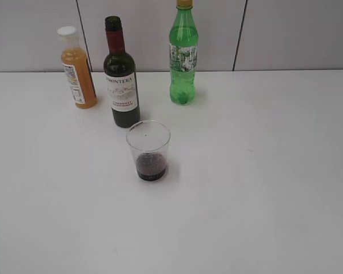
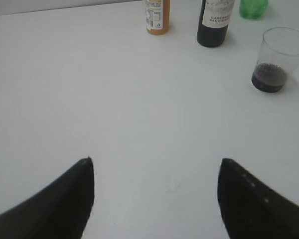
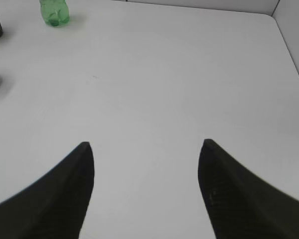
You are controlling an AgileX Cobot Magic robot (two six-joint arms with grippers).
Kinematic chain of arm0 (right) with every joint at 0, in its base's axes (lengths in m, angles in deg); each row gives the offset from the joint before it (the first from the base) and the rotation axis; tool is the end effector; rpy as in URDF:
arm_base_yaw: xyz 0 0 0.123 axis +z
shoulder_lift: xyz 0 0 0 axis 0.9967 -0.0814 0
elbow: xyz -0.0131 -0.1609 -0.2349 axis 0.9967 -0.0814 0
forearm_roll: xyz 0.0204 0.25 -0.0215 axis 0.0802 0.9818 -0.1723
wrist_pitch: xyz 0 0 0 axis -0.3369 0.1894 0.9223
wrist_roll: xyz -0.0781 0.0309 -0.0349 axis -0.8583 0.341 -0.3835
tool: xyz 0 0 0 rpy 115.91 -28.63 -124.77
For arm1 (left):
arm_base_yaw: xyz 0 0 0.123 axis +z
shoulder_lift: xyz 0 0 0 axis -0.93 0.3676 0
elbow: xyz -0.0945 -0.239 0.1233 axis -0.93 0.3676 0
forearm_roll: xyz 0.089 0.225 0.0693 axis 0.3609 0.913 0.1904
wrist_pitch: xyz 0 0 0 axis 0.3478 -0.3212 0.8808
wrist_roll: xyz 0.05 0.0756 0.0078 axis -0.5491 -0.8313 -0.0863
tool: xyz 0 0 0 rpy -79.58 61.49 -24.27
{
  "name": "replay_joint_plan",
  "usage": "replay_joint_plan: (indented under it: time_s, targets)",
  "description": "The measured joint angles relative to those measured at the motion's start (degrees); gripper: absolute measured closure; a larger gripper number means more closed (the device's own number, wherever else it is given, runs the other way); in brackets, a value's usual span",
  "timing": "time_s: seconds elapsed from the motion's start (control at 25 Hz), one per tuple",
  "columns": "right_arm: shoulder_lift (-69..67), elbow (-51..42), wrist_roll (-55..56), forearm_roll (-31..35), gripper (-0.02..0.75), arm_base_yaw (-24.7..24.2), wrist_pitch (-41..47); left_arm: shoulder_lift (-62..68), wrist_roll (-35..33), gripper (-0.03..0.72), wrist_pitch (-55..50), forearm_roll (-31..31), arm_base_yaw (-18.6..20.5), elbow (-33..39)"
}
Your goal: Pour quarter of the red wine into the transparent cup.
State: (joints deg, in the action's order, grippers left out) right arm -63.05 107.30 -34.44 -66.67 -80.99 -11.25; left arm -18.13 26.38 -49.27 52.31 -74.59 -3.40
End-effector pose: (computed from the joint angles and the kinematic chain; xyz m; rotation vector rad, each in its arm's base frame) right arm -0.0058 0.0033 0.2816 -0.1852 1.9984 0.0374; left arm -0.0068 -0.0155 0.2693 0.2611 2.0682 -0.2262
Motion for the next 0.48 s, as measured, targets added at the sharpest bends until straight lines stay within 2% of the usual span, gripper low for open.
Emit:
replay_joint_plan:
  time_s: [0.48]
  targets:
    - [0.0,0.0,0.0,0.0,0.206,0.0,0.0,0.0,0.1,0.104,0.0,0.0,0.0,0.0]
